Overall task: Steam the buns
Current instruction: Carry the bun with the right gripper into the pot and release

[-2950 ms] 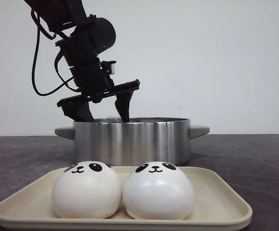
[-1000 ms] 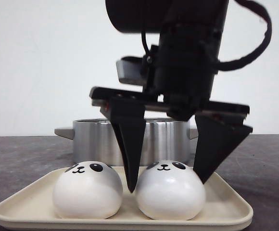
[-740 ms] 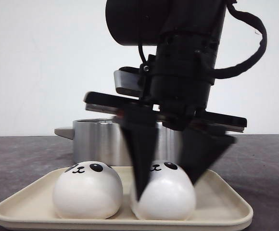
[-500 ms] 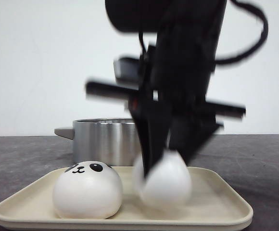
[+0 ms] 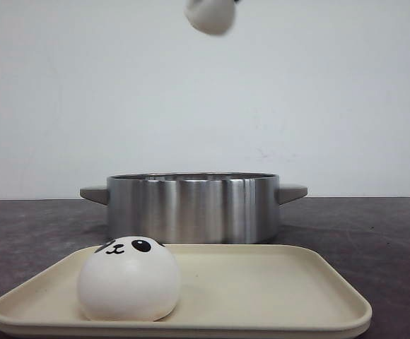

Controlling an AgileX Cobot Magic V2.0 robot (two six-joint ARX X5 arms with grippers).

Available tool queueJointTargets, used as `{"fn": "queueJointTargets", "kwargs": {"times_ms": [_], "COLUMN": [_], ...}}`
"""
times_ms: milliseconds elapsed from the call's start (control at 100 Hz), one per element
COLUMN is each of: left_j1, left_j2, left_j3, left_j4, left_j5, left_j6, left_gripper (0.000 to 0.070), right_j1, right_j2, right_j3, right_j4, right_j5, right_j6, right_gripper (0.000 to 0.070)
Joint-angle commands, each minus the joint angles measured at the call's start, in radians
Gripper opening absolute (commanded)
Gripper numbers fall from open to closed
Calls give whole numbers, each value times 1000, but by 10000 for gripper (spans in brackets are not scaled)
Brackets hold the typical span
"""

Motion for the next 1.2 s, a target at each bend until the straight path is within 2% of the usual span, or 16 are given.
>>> {"fn": "queueJointTargets", "kwargs": {"times_ms": [0, 170, 600, 640, 750, 800, 940, 1070, 1190], "left_j1": [-5, -5, -5, -5, -5, -5, -5, -5, -5], "left_j2": [13, 30, 72, 75, 83, 84, 91, 96, 97], "left_j3": [17, 17, 17, 17, 17, 17, 17, 17, 17], "left_j4": [10, 9, 8, 8, 7, 7, 8, 6, 0], "left_j5": [-4, -7, -8, -10, -20, -25, -25, -25, -25], "left_j6": [7, 11, 19, 25, 31, 32, 36, 36, 36], "left_gripper": [700, 700, 700, 700, 700, 700, 700, 700, 700], "right_j1": [-34, -132, -174, -174, -174, -174, -177, -185, -188], "right_j2": [52, 184, 461, 469, 475, 475, 475, 475, 474], "right_j3": [15, 15, 15, 15, 15, 15, 16, 16, 16], "right_j4": [3, 3, 17, 18, 24, 34, 39, 34, 31], "right_j5": [-24, -132, -133, -133, -140, -141, -140, -141, -141], "right_j6": [-61, -87, -132, -132, -132, -134, -135, -134, -134], "right_gripper": [7, 7, 20, 75, 341, 424, 482, 651, 660]}}
